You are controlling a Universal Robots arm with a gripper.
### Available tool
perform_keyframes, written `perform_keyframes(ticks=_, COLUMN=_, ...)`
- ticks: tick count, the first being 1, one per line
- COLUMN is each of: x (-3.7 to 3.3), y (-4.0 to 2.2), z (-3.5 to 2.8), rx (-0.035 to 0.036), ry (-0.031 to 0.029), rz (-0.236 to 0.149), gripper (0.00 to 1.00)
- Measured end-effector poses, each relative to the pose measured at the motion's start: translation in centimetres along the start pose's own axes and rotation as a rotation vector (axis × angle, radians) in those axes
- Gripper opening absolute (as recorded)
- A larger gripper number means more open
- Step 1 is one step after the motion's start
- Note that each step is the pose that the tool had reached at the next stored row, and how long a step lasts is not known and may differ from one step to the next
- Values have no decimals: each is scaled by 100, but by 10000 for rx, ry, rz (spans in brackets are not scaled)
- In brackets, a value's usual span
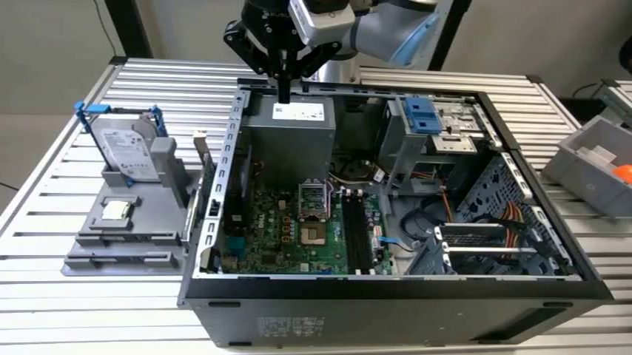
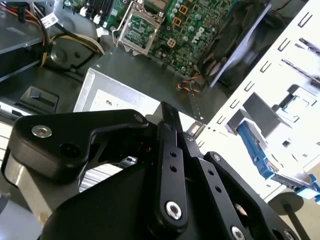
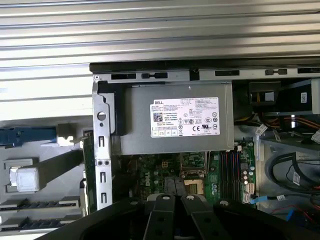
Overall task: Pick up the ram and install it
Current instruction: 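Reach for the ram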
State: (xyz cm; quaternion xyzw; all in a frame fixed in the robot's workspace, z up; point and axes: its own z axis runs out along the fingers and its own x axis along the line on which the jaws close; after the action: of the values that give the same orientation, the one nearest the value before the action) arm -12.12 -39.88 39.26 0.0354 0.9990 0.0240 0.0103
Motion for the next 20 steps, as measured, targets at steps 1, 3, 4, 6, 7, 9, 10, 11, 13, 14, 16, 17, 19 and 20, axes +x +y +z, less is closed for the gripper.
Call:
perform_keyframes(ticks=1, x=0, y=0, z=0, rx=0, ry=0, rz=0, gripper=0)
perform_keyframes(ticks=3, x=0, y=0, z=0, rx=0, ry=0, rz=0, gripper=0)
perform_keyframes(ticks=4, x=0, y=0, z=0, rx=1, ry=1, rz=0, gripper=0)
perform_keyframes(ticks=6, x=0, y=0, z=0, rx=1, ry=0, rz=0, gripper=0)
perform_keyframes(ticks=7, x=0, y=0, z=0, rx=0, ry=0, rz=0, gripper=0)
perform_keyframes(ticks=9, x=0, y=0, z=0, rx=0, ry=0, rz=0, gripper=0)
perform_keyframes(ticks=10, x=0, y=0, z=0, rx=0, ry=0, rz=0, gripper=0)
perform_keyframes(ticks=11, x=0, y=0, z=0, rx=0, ry=0, rz=0, gripper=0)
perform_keyframes(ticks=13, x=2, y=0, z=0, rx=0, ry=-1, rz=-1, gripper=0)
perform_keyframes(ticks=14, x=3, y=0, z=0, rx=0, ry=0, rz=0, gripper=0)
perform_keyframes(ticks=16, x=5, y=0, z=0, rx=0, ry=0, rz=0, gripper=0)
perform_keyframes(ticks=17, x=6, y=0, z=0, rx=1, ry=0, rz=0, gripper=0)
perform_keyframes(ticks=19, x=9, y=0, z=0, rx=0, ry=0, rz=0, gripper=0)
perform_keyframes(ticks=20, x=11, y=-1, z=0, rx=0, ry=0, rz=0, gripper=0)
